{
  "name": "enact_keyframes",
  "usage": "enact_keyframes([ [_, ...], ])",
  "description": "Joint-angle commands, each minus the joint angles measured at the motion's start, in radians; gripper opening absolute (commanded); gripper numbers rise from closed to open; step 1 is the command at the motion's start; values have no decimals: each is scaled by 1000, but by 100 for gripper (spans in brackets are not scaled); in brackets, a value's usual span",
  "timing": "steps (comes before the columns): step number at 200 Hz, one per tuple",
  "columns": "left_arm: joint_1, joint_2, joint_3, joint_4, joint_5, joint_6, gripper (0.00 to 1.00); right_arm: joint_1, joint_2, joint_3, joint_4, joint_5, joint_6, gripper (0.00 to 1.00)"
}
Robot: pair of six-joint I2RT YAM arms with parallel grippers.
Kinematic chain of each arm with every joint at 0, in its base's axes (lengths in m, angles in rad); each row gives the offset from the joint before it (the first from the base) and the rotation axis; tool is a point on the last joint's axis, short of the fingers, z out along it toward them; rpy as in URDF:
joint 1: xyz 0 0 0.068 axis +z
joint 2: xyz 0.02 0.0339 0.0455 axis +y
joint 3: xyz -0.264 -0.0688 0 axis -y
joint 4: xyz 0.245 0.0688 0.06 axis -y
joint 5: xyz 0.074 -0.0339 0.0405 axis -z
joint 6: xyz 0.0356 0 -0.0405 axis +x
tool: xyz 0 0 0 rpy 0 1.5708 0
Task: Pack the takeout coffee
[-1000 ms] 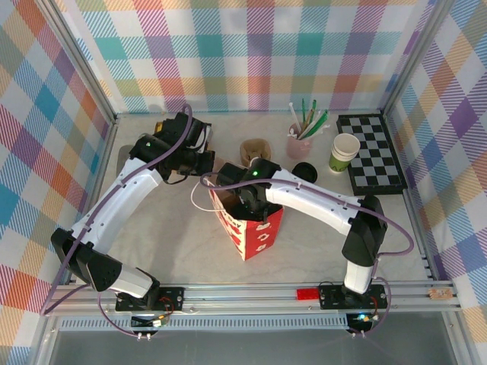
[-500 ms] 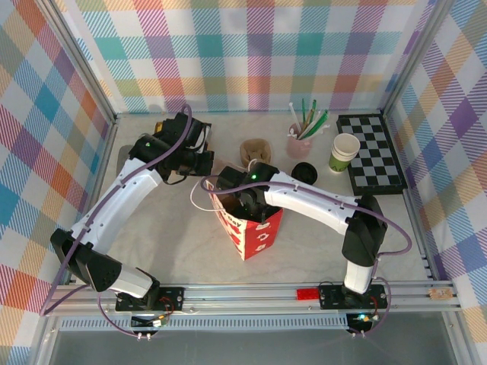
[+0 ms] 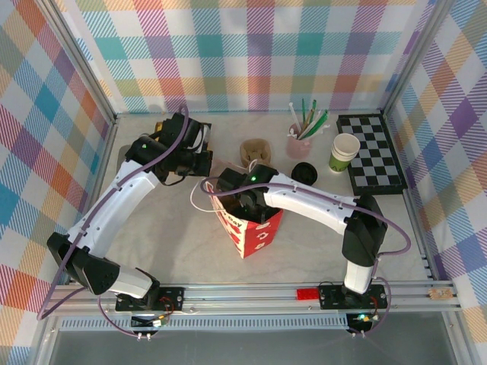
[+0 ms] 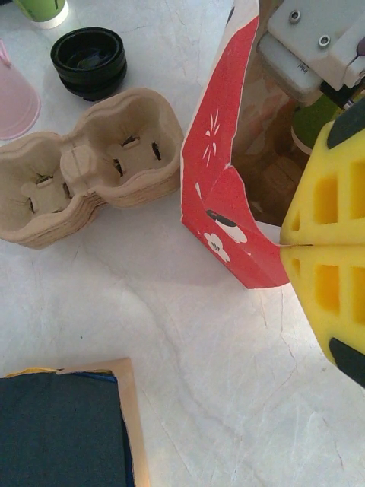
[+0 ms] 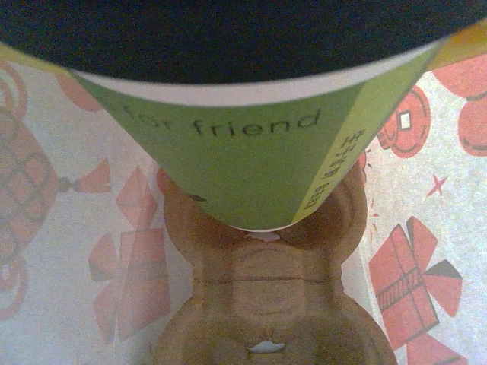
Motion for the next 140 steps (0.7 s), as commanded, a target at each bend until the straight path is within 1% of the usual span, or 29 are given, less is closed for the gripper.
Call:
enact_keyframes([
  [1, -6, -29, 9, -10, -29, -3, 7, 0, -17, -18, -10, 6, 10, 42],
  [140, -6, -32, 14, -12, -37, -3, 7, -2, -5, -62, 20, -33, 22, 42],
])
